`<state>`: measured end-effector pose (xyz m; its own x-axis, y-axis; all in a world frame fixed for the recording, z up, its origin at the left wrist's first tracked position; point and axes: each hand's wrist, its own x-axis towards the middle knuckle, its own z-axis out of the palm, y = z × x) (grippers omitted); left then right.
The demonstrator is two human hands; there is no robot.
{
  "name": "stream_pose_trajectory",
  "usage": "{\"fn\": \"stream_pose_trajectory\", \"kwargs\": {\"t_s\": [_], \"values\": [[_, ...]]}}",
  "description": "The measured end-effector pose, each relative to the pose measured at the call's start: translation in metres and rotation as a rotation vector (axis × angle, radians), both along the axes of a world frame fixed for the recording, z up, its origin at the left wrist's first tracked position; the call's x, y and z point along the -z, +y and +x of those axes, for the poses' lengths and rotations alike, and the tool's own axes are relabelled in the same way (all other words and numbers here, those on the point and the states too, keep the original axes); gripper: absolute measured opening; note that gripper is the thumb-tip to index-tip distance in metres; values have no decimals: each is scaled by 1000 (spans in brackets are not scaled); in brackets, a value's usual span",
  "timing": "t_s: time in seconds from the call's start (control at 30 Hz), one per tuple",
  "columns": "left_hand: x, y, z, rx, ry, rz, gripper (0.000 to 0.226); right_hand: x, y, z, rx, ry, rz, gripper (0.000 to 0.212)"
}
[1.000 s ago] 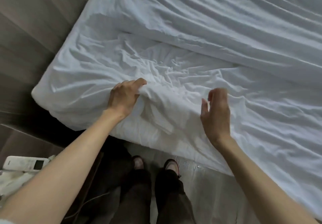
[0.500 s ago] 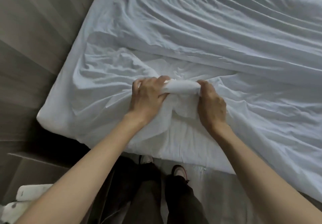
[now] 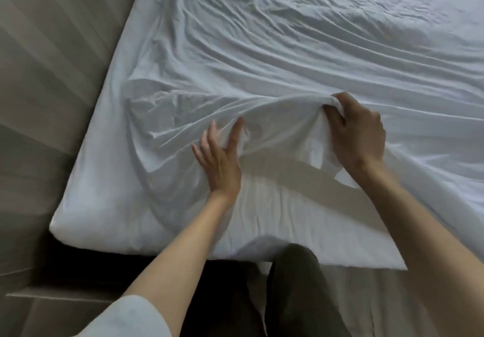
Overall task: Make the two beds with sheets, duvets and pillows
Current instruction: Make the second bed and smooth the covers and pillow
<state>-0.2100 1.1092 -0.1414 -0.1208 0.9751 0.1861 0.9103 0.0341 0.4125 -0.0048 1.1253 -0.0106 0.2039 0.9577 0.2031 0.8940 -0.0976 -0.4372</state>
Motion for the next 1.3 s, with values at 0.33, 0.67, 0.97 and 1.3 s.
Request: {"fn": "stream_pose_trajectory", "kwargs": {"t_s": [0.33, 0.67, 0.97, 1.3], "values": [[-75, 131, -92, 163, 291, -57, 37, 10, 84, 10, 69, 13, 148, 25], [-92, 363, -83, 57, 661, -250, 38, 34, 304, 25, -17, -97, 57, 32], [17, 473, -33, 60, 472, -435, 58, 167, 432, 46, -146, -79, -572, 54], [91, 426, -104, -293, 132, -679, 73, 241, 437, 8, -323, -120, -722, 70]]}}
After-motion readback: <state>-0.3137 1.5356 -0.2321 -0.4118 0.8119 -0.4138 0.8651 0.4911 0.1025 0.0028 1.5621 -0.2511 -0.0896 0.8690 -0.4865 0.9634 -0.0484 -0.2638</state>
